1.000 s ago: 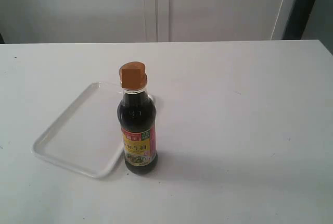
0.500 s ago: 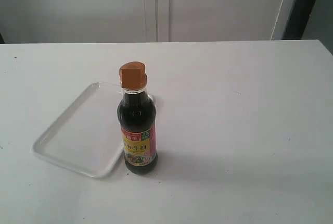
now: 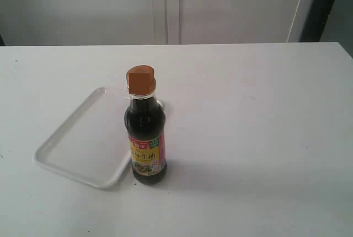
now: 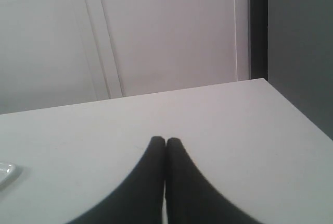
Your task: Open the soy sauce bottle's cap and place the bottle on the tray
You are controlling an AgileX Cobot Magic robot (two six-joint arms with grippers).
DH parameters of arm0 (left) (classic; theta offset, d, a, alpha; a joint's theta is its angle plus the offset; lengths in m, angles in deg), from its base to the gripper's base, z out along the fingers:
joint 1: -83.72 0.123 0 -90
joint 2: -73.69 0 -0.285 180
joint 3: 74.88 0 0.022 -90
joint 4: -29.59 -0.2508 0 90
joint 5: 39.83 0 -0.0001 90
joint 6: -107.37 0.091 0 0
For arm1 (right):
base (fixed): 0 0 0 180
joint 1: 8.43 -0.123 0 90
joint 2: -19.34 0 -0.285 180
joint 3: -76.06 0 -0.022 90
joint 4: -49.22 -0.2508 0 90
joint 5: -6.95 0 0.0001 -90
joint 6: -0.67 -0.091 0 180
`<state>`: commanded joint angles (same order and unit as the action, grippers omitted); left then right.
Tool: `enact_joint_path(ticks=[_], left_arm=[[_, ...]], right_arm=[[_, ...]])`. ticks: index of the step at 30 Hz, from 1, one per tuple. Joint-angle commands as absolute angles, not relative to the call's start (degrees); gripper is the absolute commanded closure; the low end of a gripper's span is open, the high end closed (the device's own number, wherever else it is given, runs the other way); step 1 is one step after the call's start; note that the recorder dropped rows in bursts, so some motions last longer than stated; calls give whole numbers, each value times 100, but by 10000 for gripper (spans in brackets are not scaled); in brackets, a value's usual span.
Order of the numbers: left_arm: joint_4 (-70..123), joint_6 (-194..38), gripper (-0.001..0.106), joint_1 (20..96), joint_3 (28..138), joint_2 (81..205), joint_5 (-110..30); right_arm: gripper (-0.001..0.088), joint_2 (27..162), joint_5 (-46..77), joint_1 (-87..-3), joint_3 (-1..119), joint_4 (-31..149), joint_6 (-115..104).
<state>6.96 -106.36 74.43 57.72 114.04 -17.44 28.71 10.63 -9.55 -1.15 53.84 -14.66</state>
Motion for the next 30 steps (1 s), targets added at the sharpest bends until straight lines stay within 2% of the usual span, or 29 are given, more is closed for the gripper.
enact_joint_path(ticks=[5,14,16,18,21,23,27,30], left_arm=[[-733,-12550,1053,7443,5968,12188,-409],[-2513,-14200,1053,7443,6368,13156,1575],[-2850,-14381,1013,7406,6472,13274,2017],[-2997,-14402,902,7243,6559,13360,2349],[-3171,-14483,660,6937,6616,13487,2267],[-3266,-14434,544,6798,6616,13581,2165],[-3598,-13820,210,6485,6616,13801,2177],[-3445,-13834,46,6263,6616,13928,1813]], right_arm=[[868,2871,1063,-955,-115,5384,-1466],[868,2871,1074,-955,-115,5384,-1466],[868,2871,1074,-955,-115,5384,-1466],[868,2871,1074,-955,-115,5384,-1466],[868,2871,1074,-955,-115,5384,-1466],[868,2871,1074,-955,-115,5384,-1466],[868,2871,1074,-955,-115,5384,-1466],[868,2871,1074,-955,-115,5384,-1466]])
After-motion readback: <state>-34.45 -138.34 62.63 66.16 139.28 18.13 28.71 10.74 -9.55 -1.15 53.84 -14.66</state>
